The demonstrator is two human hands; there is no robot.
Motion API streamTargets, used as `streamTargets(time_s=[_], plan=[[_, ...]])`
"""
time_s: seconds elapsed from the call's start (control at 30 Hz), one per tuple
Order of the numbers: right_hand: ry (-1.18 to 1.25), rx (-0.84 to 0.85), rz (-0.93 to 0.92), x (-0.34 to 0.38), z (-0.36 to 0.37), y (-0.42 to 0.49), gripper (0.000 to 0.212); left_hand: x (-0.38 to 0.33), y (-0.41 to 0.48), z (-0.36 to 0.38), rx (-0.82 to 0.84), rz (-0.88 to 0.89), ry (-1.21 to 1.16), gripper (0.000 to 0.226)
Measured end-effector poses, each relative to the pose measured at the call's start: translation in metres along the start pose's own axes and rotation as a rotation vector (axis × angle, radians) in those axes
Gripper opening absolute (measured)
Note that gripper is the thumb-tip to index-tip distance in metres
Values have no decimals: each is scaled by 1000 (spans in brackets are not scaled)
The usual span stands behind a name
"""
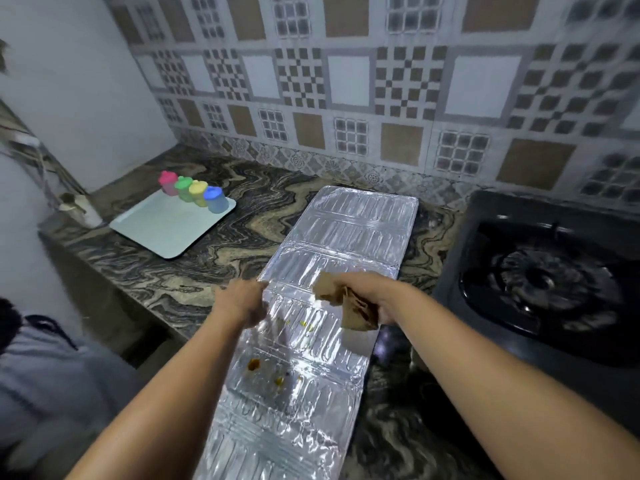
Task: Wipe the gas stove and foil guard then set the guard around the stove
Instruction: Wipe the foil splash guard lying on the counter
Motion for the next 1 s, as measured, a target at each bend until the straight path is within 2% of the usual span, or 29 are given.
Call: streamTargets(time_s=[0.13,0.27,0.37,0.53,0.67,0.77,0.9,1.0], plan=[[342,133,81,-30,24,-35,24,9,-45,13,34,-26,23,53],[479,24,74,-58,35,-68,21,16,-89,22,105,-61,-20,56],[489,-79,47,-66,38,-90,7,28,-106,21,122,-70,-51,56],[361,-33,11,-67,48,-96,29,35,-115,15,115,-62,-88,56],[288,-41,14,-64,63,-87,7,42,-111,22,134,-30,-107,58],[365,-29,51,-57,81,-81,20,56,-98,34,167,-3,-139,59],[442,-98,27,-42,97,-70,29,77,-69,47,195,38,-145,58],[354,-216,-48,-28,96,-55,22,89,-46,52,201,68,-134,57]])
Point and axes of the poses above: each hand's wrist, its own y-axis towards the middle knuckle, its own z-axis out of the palm, x = y × z, the point moved 8 cm from there along y, towards the middle knuckle, and after that the axes turned 12 degrees about -z, right-handed, at the moved point
